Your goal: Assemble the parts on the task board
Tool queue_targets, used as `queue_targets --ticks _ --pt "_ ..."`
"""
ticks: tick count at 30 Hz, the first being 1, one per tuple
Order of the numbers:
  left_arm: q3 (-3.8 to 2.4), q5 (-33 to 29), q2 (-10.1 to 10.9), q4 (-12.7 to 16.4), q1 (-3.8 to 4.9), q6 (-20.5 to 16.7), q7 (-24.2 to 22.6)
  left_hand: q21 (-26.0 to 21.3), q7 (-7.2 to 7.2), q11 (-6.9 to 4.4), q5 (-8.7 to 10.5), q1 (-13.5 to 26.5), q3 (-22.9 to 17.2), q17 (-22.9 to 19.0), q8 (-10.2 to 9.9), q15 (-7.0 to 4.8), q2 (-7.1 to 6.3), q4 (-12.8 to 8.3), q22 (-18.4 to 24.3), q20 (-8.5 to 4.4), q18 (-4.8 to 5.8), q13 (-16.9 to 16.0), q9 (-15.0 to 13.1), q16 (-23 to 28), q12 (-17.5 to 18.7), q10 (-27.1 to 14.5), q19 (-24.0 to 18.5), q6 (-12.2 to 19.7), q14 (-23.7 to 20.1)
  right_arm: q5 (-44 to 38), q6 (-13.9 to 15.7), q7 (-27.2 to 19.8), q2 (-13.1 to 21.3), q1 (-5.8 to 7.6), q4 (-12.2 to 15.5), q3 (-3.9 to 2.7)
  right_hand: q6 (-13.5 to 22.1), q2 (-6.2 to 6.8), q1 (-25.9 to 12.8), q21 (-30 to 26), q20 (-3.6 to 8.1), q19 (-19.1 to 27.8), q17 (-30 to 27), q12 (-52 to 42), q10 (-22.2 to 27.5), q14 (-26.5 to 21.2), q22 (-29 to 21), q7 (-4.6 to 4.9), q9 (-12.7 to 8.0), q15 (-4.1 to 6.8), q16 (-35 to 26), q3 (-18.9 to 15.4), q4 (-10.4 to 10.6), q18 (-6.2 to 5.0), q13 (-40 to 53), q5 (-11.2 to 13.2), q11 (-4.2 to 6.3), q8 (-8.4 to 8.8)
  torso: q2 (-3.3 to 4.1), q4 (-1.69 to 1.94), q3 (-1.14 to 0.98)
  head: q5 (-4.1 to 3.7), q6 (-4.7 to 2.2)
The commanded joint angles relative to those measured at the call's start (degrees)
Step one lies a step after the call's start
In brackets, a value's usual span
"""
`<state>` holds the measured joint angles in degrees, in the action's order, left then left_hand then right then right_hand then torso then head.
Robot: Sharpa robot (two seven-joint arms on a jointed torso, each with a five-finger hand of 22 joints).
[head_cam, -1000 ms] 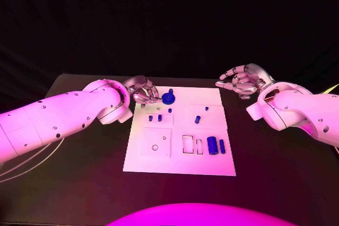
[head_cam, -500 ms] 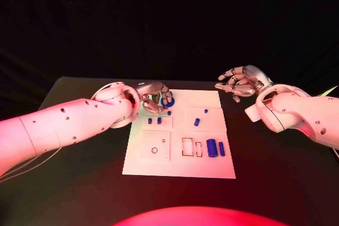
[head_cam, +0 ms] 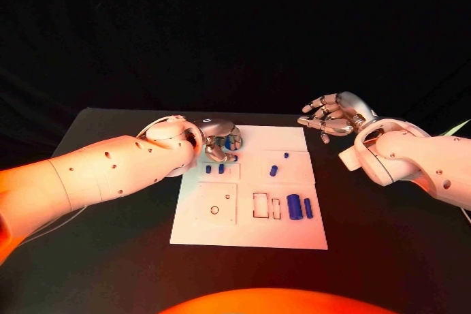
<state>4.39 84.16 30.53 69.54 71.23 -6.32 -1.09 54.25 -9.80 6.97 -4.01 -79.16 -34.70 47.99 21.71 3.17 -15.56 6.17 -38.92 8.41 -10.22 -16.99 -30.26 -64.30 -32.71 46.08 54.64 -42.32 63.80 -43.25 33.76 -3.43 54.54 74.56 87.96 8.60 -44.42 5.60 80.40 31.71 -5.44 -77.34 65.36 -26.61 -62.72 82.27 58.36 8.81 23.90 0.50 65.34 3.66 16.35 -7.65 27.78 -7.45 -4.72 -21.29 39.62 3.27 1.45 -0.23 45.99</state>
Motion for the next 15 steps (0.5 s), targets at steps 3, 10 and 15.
queue_targets --ticks 3,10,15 --pt "0.16 0.35 -1.05 -1.02 0.02 0.79 0.05 -0.16 -0.18 0.26 -1.06 -0.05 1.56 0.39 -0.95 -0.02 -0.2 0.03 0.63 0.22 -0.32 0.97 0.93 -1.54 1.0 -0.08 -0.24 -0.98 1.05 -0.14 0.08 -0.31 -0.16 -0.06 -0.01 -0.01 -1.09 1.53 0.49 -1.41 -0.24 0.04 -0.45 1.2 3.05 -0.4 -0.4 0.65 0.27 -0.61 -0.95 1.47 0.02 -1.36 -0.94 -0.63 -0.13 -0.51 0.04 -0.01 -0.02 -0.18 0.13" --pt "0.37 0.21 -2.16 -2.55 0.01 1.49 0.0 0.38 -0.26 0.21 -1.08 -0.45 1.39 0.97 -1.15 -0.05 0.33 -0.04 0.29 0.18 -0.34 1.69 1.78 -3.03 1.28 0.65 0.08 -2.06 1.86 -0.14 0.09 -0.36 -0.22 -0.08 0.02 -0.01 -1.09 1.54 0.43 -1.8 -0.26 0.09 -0.57 1.44 3.0 -0.45 -0.63 0.67 0.26 -0.63 -1.12 1.49 0.03 -1.41 -1.22 -0.63 -0.16 -0.5 -0.03 0.08 -0.04 -0.21 0.26" --pt "0.54 0.12 -2.77 -3.41 -0.01 2.18 0.01 1.08 -0.08 0.11 -1.08 -1.15 0.64 2.08 -1.29 -0.14 0.84 -0.4 -0.2 0.09 -0.35 2.45 2.63 -4.78 1.57 1.63 0.24 -3.33 2.89 -0.14 0.07 -0.39 -0.28 -0.08 0.03 -0.01 -1.1 1.54 0.38 -1.95 -0.27 0.1 -0.67 1.59 2.97 -0.49 -0.71 0.68 0.26 -0.65 -1.23 1.49 0.04 -1.43 -1.39 -0.63 -0.18 -0.5 0.0 0.0 0.01 -0.26 0.35"
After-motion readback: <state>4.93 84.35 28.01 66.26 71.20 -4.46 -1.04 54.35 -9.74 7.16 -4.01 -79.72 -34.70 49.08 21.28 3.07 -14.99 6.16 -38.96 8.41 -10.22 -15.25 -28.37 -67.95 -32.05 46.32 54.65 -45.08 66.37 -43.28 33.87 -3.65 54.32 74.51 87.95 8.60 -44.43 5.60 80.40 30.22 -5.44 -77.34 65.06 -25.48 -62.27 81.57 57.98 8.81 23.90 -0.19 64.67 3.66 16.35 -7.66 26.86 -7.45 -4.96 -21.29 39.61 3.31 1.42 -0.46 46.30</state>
